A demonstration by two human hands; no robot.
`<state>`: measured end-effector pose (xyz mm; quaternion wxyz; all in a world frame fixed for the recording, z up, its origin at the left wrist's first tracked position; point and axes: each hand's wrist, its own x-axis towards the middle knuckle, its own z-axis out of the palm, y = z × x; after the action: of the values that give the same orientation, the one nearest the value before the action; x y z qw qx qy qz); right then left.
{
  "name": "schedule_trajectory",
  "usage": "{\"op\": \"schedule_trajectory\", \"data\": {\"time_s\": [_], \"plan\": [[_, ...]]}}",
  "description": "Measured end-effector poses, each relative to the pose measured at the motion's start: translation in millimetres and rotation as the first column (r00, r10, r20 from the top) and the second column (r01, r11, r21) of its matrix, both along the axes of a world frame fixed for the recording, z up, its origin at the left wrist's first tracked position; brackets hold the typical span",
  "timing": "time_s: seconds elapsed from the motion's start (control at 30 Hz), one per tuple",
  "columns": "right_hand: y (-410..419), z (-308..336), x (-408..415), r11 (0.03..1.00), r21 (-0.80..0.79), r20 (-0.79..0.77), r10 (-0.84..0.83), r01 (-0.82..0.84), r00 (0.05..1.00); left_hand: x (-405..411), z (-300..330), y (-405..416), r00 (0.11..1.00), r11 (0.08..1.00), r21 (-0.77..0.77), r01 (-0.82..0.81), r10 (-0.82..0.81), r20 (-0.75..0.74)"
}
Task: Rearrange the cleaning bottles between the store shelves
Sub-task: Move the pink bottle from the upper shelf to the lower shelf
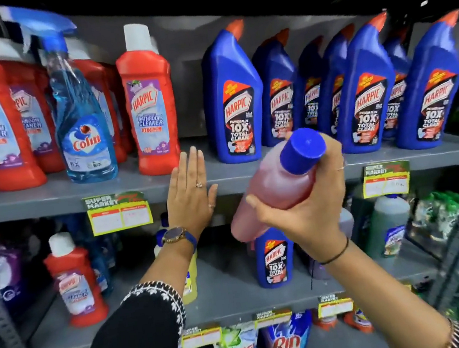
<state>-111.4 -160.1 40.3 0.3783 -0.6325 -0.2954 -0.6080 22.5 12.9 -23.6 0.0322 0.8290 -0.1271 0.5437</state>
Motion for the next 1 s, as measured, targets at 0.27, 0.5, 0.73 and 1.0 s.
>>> {"op": "schedule_trajectory", "data": {"time_s": [0.27,0.5,0.73,1.0], "plan": [[9,-78,43,0.987,-0.117,-0.241,0.075,-0.106,0.967,8,-5,0,0.994,0.997,0.022,-0.078,0.076,0.081],[24,-134,93,0.975,-0.166,-0.432,0.064,-0.15,0.9,12,-6,1,0.99,0.995,0.03,-0.098,0.095,0.1],[35,-180,138,0.979,-0.118,-0.604,0.062,-0.166,0.795,14,-7,0,0.986,0.992,0.033,-0.118,0.113,0.119],[29,-211,170,0.994,-0.076,-0.678,0.008,-0.08,0.735,19,-9,0,0.979,0.99,0.033,-0.14,0.133,0.157]]}}
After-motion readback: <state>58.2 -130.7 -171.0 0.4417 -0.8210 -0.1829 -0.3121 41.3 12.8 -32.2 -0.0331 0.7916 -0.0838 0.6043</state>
